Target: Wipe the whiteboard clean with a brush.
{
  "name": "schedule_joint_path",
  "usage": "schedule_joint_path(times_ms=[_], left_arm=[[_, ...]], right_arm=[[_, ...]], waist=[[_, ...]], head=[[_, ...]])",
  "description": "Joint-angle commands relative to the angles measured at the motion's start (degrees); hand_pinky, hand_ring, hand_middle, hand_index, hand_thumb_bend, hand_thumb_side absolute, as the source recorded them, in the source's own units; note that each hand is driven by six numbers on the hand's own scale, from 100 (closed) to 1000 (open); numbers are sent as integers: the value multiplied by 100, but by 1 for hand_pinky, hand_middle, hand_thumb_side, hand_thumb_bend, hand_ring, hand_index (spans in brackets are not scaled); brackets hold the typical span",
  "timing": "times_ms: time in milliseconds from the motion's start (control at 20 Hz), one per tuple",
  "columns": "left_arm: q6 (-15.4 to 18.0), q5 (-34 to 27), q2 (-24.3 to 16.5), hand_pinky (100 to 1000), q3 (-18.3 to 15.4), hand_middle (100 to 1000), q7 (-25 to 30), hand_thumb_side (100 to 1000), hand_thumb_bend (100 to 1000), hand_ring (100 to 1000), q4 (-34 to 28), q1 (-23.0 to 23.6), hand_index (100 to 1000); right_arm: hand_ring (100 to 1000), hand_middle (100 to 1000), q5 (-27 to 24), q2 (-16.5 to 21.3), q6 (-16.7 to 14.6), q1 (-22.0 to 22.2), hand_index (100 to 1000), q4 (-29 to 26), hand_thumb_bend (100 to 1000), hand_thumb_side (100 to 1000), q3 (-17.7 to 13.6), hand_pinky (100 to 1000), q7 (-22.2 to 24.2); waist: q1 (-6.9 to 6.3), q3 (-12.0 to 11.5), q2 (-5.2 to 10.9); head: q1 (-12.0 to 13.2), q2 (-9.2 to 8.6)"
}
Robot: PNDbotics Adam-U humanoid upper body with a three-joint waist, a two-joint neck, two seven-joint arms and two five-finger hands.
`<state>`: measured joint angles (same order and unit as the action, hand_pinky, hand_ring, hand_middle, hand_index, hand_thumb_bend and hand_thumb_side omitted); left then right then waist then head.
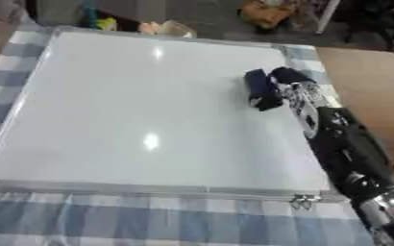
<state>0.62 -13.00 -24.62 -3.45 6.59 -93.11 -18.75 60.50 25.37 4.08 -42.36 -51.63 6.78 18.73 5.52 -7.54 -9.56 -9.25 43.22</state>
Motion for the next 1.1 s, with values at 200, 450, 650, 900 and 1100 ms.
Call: schedule_joint_path(times_ms=[200,450,650,900,1100], left_arm=[[2,43,-114,547,-46,565,11,952,666,503,-87,-84,687],[4,47,-118,547,-46,564,10,952,666,502,-96,-100,687],[8,47,-114,547,-43,564,11,951,667,501,-106,-119,686],[11,49,-117,547,-47,564,6,951,667,501,-114,-127,686],[14,48,-115,547,-49,563,4,951,668,500,-124,-137,686]], right_arm=[[586,529,78,82,-30,-200,333,-84,137,514,6,622,128],[584,527,89,93,-23,-287,334,-89,129,514,-7,618,120],[584,527,83,80,-38,-322,336,-140,124,512,15,616,98],[582,526,82,81,-22,-340,337,-188,118,510,20,611,45],[583,526,92,88,18,-342,337,-179,117,510,10,611,-1]], waist=[[7,-69,59],[26,-184,23],[26,-249,-6],[24,-334,-35],[19,-389,-66]], head=[[-22,-7],[-38,-26],[-55,-39],[-69,-58],[-75,-70]])
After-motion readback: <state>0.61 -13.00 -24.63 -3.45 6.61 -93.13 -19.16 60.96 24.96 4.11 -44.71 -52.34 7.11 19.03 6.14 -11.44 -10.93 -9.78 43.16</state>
